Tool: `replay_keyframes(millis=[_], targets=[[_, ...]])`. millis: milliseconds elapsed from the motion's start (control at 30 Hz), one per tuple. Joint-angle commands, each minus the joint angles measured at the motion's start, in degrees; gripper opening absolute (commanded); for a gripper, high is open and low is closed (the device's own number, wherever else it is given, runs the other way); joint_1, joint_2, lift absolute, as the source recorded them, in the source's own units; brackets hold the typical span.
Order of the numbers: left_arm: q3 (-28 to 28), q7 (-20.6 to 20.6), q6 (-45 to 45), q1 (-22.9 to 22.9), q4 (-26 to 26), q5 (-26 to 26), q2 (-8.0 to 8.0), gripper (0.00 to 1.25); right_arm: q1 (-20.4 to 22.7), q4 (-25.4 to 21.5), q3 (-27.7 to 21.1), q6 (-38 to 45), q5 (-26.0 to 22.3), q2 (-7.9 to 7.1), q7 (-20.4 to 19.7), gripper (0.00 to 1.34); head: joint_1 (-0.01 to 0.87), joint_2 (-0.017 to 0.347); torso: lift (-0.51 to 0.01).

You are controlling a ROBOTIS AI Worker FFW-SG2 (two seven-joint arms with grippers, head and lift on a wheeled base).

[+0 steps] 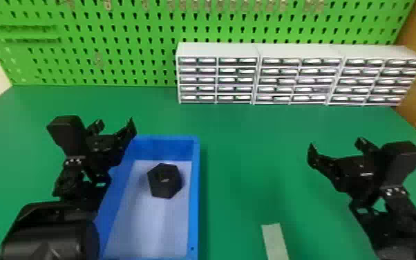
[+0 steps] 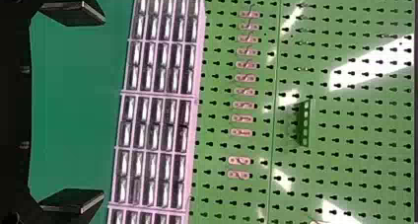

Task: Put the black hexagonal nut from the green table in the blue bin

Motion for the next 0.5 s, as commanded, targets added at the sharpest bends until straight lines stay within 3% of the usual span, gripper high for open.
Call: replay_keyframes(millis=[0, 467], targets=[[0.00, 0.00, 0.00, 0.00, -0.04, 0.00, -0.15, 0.81, 0.00, 0.00, -0.07, 0.00, 0.00, -0.07, 0.03, 1.27, 0.686, 0.051, -0.097], [0.00, 0.00, 0.00, 0.00, 0.05, -0.09, -0.15, 0.81, -0.09, 0.09, -0.07, 0.00, 0.00, -0.07, -0.06, 1.27, 0.686, 0.051, -0.097]])
